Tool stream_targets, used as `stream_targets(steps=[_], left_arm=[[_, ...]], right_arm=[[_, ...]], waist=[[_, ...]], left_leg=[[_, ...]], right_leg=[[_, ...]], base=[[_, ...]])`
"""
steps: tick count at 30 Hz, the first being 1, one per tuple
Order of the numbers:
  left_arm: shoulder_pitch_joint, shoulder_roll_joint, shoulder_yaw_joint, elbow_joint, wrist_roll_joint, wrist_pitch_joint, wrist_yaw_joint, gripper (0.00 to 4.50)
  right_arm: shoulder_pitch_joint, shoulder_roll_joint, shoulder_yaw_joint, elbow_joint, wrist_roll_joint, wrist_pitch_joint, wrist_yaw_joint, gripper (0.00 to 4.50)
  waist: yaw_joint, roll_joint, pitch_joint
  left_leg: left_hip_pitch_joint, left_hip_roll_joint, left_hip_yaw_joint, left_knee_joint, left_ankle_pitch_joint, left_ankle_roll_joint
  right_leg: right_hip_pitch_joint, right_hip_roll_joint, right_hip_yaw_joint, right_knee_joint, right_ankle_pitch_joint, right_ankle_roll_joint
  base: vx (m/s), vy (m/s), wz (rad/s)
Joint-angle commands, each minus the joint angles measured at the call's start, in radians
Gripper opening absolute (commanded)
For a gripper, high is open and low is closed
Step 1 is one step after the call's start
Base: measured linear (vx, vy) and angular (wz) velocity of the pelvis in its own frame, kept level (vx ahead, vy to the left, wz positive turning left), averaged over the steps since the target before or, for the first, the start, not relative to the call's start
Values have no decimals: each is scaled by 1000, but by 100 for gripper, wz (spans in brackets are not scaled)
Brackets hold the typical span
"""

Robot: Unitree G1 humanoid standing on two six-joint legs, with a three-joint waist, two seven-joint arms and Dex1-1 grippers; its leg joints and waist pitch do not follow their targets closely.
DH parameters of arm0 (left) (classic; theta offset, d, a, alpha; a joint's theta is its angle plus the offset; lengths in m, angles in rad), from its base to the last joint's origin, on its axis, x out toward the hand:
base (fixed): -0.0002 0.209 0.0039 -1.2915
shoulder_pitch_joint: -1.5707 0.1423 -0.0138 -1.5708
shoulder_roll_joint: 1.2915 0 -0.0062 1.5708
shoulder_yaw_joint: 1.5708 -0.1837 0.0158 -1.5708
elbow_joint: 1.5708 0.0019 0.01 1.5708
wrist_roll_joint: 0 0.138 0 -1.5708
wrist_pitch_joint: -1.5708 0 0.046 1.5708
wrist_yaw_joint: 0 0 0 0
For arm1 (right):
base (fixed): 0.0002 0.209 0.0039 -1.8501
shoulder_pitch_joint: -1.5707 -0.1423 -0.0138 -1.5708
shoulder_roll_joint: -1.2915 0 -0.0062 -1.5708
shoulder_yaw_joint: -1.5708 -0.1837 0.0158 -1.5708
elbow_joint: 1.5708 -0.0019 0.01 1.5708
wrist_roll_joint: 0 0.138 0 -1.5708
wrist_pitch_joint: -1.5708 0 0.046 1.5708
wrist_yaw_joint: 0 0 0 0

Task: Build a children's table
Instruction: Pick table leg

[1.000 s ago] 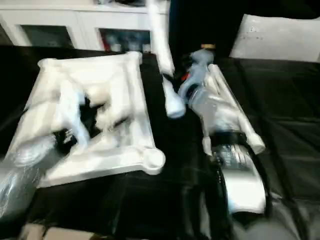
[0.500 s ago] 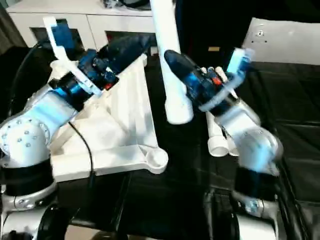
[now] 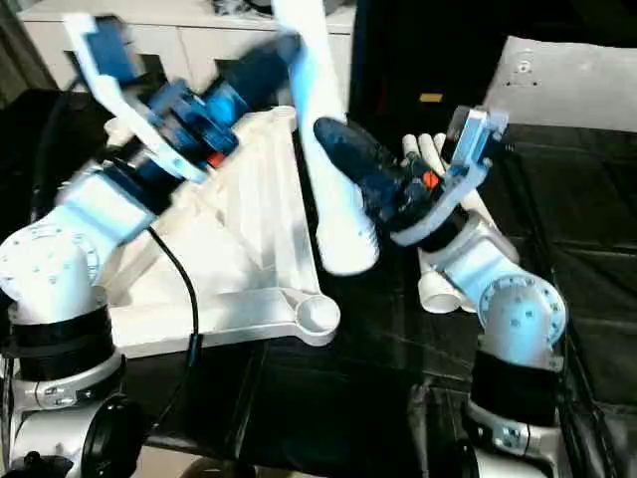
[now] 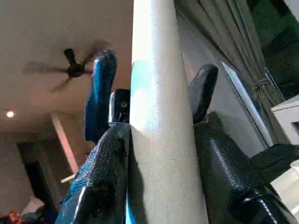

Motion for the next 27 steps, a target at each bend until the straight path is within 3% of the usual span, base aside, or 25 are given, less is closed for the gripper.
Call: stream_targets(steps=[1, 2, 4, 5, 6, 7, 9, 11, 12, 19, 22, 27], left_arm=[[5, 15, -11, 3, -36, 0, -66, 412], [6, 22, -15, 8, -41, 1, -86, 412], [8, 42, -32, 21, -30, 1, -127, 385], [10, 50, -38, 27, -24, -2, -148, 385], [16, 54, -39, 32, -31, -3, -175, 371], [20, 55, -36, 36, -42, -2, -195, 371], [23, 59, -33, 40, -55, 4, -221, 362], [28, 81, -45, 51, -54, 9, -268, 340], [30, 87, -54, 57, -42, 3, -278, 335], [25, 110, -68, 103, -24, -8, -345, 262], [24, 118, -76, 114, -21, -7, -364, 246], [19, 124, -69, 122, -30, -11, -375, 204]], right_arm=[[17, 0, 13, -17, 15, 2, 8, 175], [23, -2, 16, -13, 13, 2, 11, 175], [37, -6, 25, -13, 13, 4, 20, 175], [43, -7, 28, -13, 12, 4, 23, 175], [55, -11, 33, -16, 13, 5, 28, 175], [63, -15, 35, -17, 14, 5, 31, 175], [72, -20, 40, -21, 13, 8, 35, 175], [90, -32, 53, -31, 11, 12, 43, 175], [98, -37, 61, -37, 8, 15, 48, 175], [120, -59, 97, -47, -10, 9, 71, 175], [123, -65, 107, -47, -11, 2, 76, 175], [123, -68, 111, -39, -10, -16, 74, 175]], waist=[[5, -8, -89], [6, -3, -91], [5, -3, -90], [5, 7, -91], [3, 2, -91], [4, 9, -91], [3, 5, -91], [3, 11, -92], [3, 9, -91], [0, 20, -90], [-3, 19, -92], [-1, 24, -95]], left_leg=[[4, 27, -5, -68, -38, 33], [4, 29, -6, -68, -35, 29], [6, 29, -7, -70, -47, 32], [6, 30, -8, -69, -49, 30], [6, 29, -6, -69, -51, 31], [6, 30, -8, -69, -54, 28], [5, 29, -7, -70, -51, 31], [6, 29, -7, -69, -61, 31], [7, 29, -8, -71, -64, 33], [9, 28, -9, -73, -98, 24], [8, 28, -10, -74, -98, 24], [9, 31, -11, -73, -85, 27]], right_leg=[[64, -73, 40, -97, -305, -127], [65, -73, 40, -92, -285, -135], [64, -72, 39, -93, -276, -135], [64, -73, 39, -91, -277, -137], [64, -72, 39, -96, -275, -137], [66, -74, 39, -92, -273, -142], [67, -72, 39, -95, -267, -143], [66, -73, 39, -95, -280, -145], [67, -73, 39, -96, -292, -138], [63, -74, 37, -107, -397, -105], [64, -74, 36, -108, -390, -99], [64, -75, 36, -102, -334, -123]], base=[[0, 0, 0], [0, 0, 0], [0, 0, 0], [0, 0, 0], [0, 0, 0], [0, 0, 0], [0, 0, 0], [0, 0, 0], [0, 0, 0], [0, 0, 0], [0, 0, 0], [0, 0, 0]])
